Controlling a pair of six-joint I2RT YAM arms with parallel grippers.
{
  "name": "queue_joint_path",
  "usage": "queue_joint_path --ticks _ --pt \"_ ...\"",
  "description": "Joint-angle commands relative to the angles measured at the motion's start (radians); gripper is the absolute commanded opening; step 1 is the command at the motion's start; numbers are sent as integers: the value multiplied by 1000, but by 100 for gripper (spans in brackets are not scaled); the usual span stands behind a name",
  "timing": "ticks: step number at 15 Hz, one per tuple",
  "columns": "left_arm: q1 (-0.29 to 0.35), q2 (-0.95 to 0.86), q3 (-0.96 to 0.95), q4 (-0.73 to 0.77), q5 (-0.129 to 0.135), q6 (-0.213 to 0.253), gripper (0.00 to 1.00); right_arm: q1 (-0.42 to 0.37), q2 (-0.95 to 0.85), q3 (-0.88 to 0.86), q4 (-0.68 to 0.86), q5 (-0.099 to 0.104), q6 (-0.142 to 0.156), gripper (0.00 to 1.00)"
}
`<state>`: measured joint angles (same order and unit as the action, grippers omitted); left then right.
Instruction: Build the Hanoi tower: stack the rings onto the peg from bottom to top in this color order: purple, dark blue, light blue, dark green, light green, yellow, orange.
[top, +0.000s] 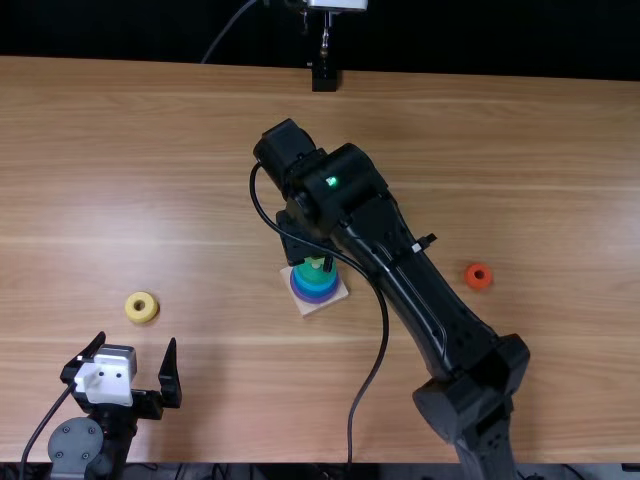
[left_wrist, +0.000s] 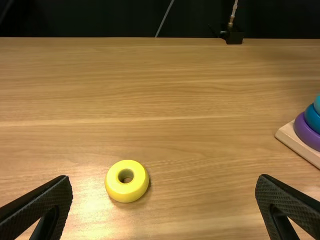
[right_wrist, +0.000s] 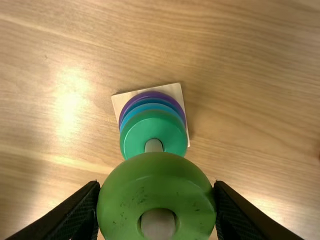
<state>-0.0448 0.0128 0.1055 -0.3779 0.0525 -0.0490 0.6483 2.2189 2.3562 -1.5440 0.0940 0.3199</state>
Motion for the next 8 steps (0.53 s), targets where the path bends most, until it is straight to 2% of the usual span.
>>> queue_joint_path --ticks 1,2,3,4,8 --pt "10 -13 -105 -81 1 14 100 11 -1 18 4 4 6 4" --pt "10 -13 -105 -81 3 14 100 10 -1 21 6 4 10 28" --pt "10 -13 -105 -81 1 14 100 10 -1 20 4 4 10 78" --pt "10 -13 -105 -81 1 14 100 10 -1 18 -1 4 8 100" --pt "10 -13 -105 -81 1 14 100 8 -2 23 11 4 10 100"
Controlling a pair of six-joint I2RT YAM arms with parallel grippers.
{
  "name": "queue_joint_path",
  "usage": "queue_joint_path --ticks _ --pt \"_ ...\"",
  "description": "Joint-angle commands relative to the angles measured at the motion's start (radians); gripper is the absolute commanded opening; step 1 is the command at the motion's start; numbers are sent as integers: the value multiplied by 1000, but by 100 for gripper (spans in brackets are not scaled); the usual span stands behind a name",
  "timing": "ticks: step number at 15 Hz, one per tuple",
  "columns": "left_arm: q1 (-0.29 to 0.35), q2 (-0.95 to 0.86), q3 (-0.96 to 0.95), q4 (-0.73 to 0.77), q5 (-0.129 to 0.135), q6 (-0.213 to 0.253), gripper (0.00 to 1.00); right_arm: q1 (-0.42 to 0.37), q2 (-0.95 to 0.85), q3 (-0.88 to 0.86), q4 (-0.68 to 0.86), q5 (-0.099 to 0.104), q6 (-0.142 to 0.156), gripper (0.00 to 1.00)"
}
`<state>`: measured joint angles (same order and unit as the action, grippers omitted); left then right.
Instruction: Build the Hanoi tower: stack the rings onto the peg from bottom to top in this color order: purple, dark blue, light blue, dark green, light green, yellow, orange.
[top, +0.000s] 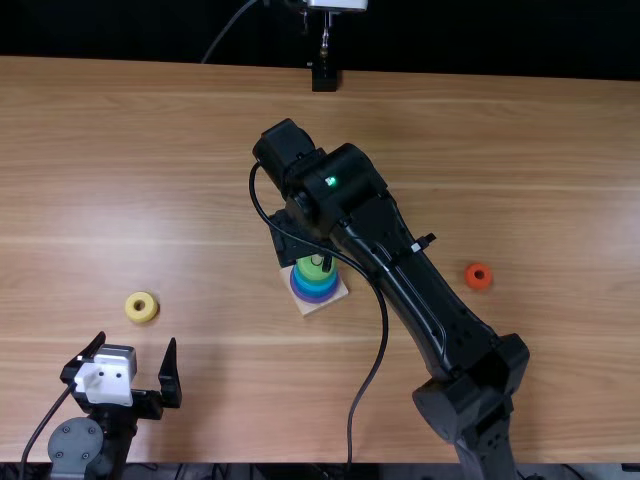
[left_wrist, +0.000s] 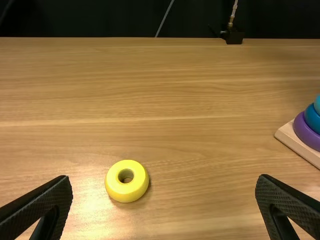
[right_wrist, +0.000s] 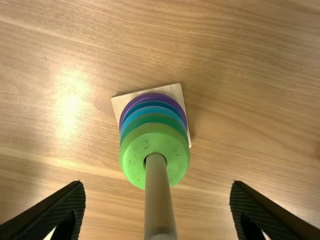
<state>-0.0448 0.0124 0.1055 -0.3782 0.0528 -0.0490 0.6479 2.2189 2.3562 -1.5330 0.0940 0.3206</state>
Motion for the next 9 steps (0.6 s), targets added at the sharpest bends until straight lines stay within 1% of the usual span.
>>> queue_joint_path --ticks 1,4,6,7,8,9 --pt "10 -12 -105 -80 1 14 100 9 -7 23 4 4 9 100" --pt "10 -12 -105 -80 1 14 100 6 -15 26 59 4 13 100" --pt "10 -12 -105 -80 1 14 100 4 -16 74 92 4 16 100" --pt "10 -12 -105 -80 1 14 100 2 -16 80 96 5 38 100" --pt "10 -12 -105 -80 1 14 100 -11 -33 78 98 5 79 100" --pt "10 -12 -105 -80 1 14 100 -39 -70 74 103 7 106 100"
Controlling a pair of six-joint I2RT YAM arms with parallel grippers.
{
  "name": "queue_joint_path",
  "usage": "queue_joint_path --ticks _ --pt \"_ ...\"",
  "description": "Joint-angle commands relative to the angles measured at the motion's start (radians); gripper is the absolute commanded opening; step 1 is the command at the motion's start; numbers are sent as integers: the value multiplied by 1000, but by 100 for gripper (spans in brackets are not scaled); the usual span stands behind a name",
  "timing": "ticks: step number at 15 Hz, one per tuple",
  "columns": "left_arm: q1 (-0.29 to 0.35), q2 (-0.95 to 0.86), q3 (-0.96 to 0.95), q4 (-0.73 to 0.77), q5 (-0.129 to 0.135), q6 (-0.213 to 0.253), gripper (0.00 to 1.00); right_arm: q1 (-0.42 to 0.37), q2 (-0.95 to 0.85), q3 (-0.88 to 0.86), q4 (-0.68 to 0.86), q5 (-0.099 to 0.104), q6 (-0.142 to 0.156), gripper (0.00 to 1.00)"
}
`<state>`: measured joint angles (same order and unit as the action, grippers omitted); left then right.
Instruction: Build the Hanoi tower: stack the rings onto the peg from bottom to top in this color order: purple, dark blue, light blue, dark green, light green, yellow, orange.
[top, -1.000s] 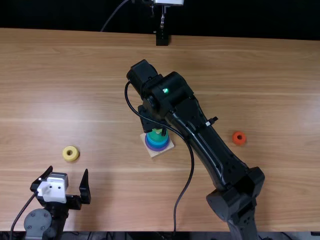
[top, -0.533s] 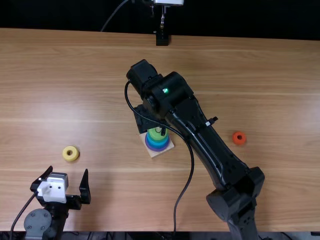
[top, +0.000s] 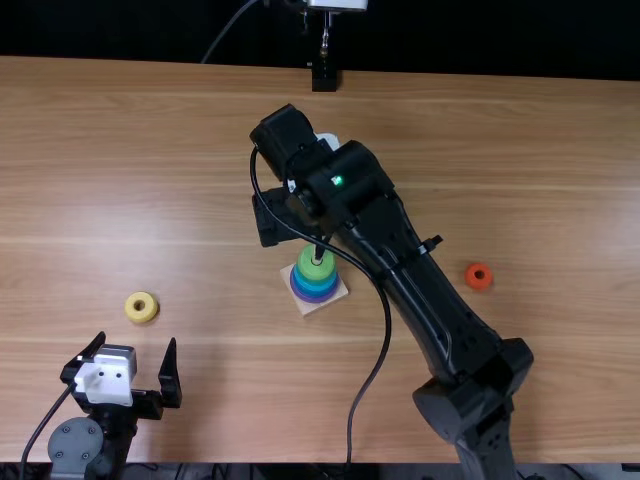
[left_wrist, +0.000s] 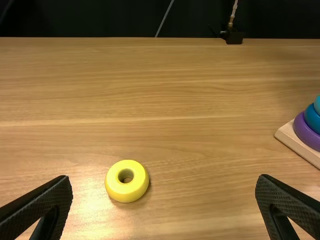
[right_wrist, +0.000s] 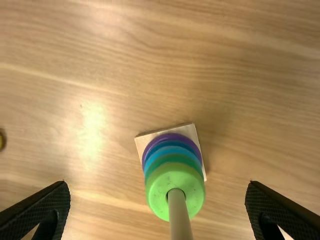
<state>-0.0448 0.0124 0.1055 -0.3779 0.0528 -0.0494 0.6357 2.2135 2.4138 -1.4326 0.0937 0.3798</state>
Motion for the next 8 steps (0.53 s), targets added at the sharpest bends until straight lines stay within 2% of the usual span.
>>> queue_joint_path --ticks 1,4,7,8 --pt "10 -12 -105 -81 2 14 100 -47 -92 8 16 9 49 100" --pt "10 -12 -105 -81 2 14 100 -116 -187 -97 141 15 38 100" --pt "10 -12 -105 -81 1 14 100 -217 -402 -404 368 19 34 100" --pt "10 -12 -105 -81 1 14 100 -258 -488 -535 458 26 22 100"
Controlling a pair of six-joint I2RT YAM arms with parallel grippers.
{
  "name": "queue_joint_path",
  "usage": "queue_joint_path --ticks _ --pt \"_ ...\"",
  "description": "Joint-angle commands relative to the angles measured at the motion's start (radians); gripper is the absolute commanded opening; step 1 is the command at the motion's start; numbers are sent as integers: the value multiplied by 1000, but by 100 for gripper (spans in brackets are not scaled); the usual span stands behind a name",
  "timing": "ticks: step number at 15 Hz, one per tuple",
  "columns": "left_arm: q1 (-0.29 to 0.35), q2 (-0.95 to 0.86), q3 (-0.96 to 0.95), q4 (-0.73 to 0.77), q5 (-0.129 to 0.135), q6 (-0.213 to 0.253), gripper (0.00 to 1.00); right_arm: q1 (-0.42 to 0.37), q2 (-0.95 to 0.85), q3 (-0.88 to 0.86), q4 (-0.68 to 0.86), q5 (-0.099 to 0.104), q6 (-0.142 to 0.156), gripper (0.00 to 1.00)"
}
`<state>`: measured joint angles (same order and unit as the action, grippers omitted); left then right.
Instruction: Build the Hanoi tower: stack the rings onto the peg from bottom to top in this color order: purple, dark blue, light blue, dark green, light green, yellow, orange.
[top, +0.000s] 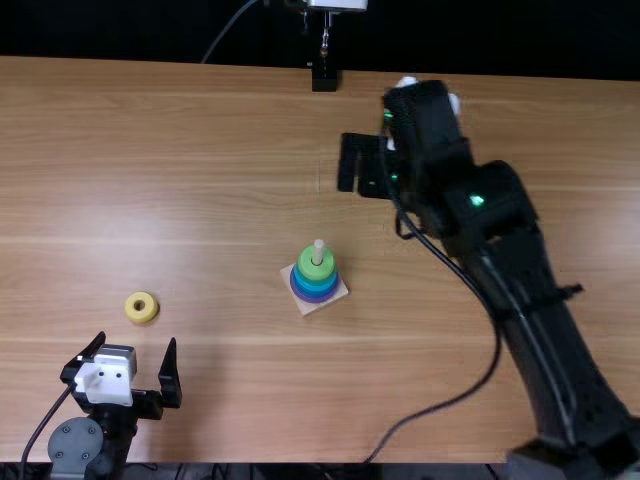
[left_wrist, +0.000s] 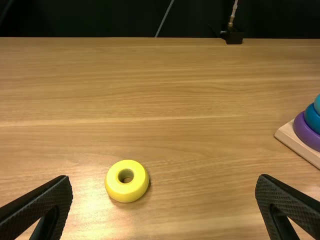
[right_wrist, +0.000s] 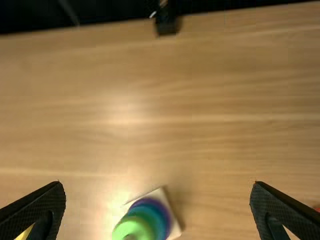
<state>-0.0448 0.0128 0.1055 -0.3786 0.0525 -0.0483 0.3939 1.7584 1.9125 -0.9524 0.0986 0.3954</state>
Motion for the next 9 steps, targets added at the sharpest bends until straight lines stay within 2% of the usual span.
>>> queue_joint_path --ticks 1,2,4,5,6,8,9 --pt "10 -13 -105 -80 1 13 100 -61 -128 -179 82 30 -22 100" --pt "10 -13 -105 -80 1 13 100 -102 -221 -323 206 32 -71 100" --pt "10 -13 -105 -80 1 13 100 -199 -415 -632 506 30 -217 100" --pt "10 -13 -105 -80 1 13 100 -244 -510 -784 651 28 -276 100" --pt "10 -13 -105 -80 1 13 100 -283 -599 -929 782 27 -309 100" --pt "10 -13 -105 -80 3 13 100 -374 -766 -1164 970 25 -318 100" --pt "10 -13 -105 -80 1 13 100 -412 -838 -1254 1006 23 -318 100"
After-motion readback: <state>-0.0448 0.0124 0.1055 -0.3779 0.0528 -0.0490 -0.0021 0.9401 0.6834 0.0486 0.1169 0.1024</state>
